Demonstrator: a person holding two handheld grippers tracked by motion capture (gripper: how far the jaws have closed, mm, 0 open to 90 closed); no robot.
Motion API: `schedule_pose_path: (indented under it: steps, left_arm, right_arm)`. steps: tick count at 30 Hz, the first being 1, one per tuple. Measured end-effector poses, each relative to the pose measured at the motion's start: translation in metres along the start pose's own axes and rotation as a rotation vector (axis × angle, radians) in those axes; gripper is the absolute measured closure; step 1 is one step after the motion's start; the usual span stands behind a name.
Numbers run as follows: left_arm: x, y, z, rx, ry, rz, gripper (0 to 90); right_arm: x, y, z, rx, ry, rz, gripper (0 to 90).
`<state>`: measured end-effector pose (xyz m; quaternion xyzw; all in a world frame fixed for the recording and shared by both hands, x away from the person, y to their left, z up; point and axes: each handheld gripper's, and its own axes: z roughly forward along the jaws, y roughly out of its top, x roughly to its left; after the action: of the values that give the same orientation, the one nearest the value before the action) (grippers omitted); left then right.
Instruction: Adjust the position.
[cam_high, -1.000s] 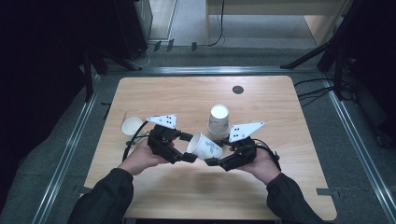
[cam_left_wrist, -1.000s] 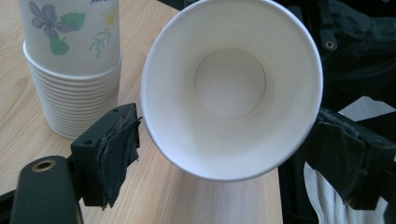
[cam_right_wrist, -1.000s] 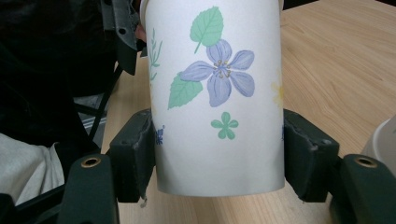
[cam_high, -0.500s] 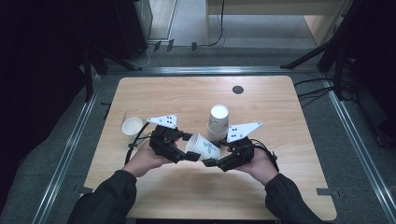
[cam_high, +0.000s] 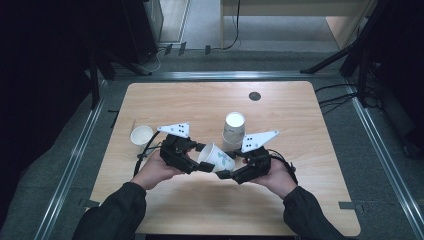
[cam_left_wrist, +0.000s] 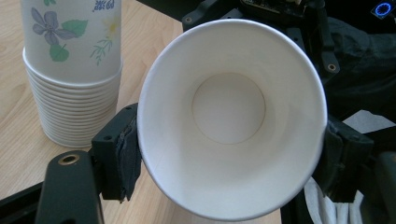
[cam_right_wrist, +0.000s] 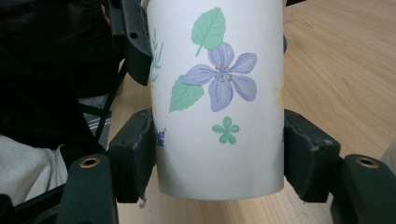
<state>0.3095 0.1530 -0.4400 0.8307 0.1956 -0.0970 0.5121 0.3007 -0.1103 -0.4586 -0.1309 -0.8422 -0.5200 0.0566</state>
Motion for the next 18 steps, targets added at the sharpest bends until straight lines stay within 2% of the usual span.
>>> schedule_pose_path:
  steps: [7, 8, 13, 18]
  left_arm:
    - [0.002, 0.0, -0.004, -0.015, -0.003, -0.009, 22.9]
    - [0.002, 0.0, -0.006, -0.023, 0.007, -0.009, 22.9]
    - [0.003, 0.0, -0.013, -0.021, 0.024, -0.002, 22.9]
    - [0.002, -0.001, -0.021, -0.012, 0.055, 0.004, 22.9]
  right_arm:
    - [0.001, 0.0, 0.001, 0.002, -0.01, -0.004, 27.7]
    - [0.001, -0.001, 0.001, 0.006, -0.013, -0.007, 26.6]
    - [-0.002, -0.003, 0.003, 0.046, -0.008, 0.009, 23.1]
    - [-0.005, -0.009, 0.0, 0.109, -0.055, 0.012, 23.4]
